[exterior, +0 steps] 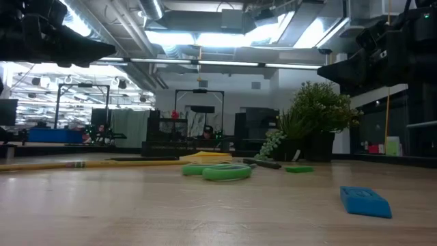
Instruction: Pick and place office supplies into organizer
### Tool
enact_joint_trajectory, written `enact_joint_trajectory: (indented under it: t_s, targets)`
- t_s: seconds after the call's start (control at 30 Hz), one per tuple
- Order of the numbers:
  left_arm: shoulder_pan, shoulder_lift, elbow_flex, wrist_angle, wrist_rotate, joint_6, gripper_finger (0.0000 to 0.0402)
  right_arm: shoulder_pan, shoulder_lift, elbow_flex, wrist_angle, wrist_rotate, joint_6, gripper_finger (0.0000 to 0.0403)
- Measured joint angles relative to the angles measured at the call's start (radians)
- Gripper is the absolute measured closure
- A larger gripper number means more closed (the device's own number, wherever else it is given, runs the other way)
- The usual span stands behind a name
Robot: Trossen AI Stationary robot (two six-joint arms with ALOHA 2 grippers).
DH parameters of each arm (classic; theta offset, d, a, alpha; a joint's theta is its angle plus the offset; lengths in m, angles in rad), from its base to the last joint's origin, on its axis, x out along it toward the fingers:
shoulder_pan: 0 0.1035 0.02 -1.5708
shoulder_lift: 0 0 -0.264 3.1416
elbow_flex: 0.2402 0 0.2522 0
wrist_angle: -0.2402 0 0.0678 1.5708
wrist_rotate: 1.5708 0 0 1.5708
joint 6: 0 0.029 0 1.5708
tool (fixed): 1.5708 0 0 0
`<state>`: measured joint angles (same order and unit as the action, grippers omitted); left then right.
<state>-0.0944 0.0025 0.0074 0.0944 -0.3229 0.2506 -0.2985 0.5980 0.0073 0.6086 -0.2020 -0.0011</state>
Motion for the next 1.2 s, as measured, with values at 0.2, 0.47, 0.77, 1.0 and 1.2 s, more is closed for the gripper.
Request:
enact_joint_trajectory:
  t_s: [0.2,0.47,0.77,1.0,1.2]
  targets:
    - [0.0,0.0,0.0,0.0,0.0,0.032,0.0398,0.0,0.0,0.0,0.0,0.0,-0.021,0.0384]
    - [0.0,0.0,0.0,0.007,0.001,-0.01,0.0398,0.0,0.0,0.0,0.001,0.0,-0.029,0.0384]
    - [-0.001,0.0,0.0,0.007,0.001,-0.107,0.0398,0.0,0.0,0.0,0.018,0.0,-0.03,0.0384]
    - [-0.002,0.0,0.0,0.007,0.001,-0.119,0.0398,0.0,0.0,0.0,0.023,0.0,-0.027,0.0384]
    - [-0.002,0.0,0.0,0.007,0.002,-0.201,0.0398,0.0,0.0,0.0,0.023,0.0,-0.027,0.0384]
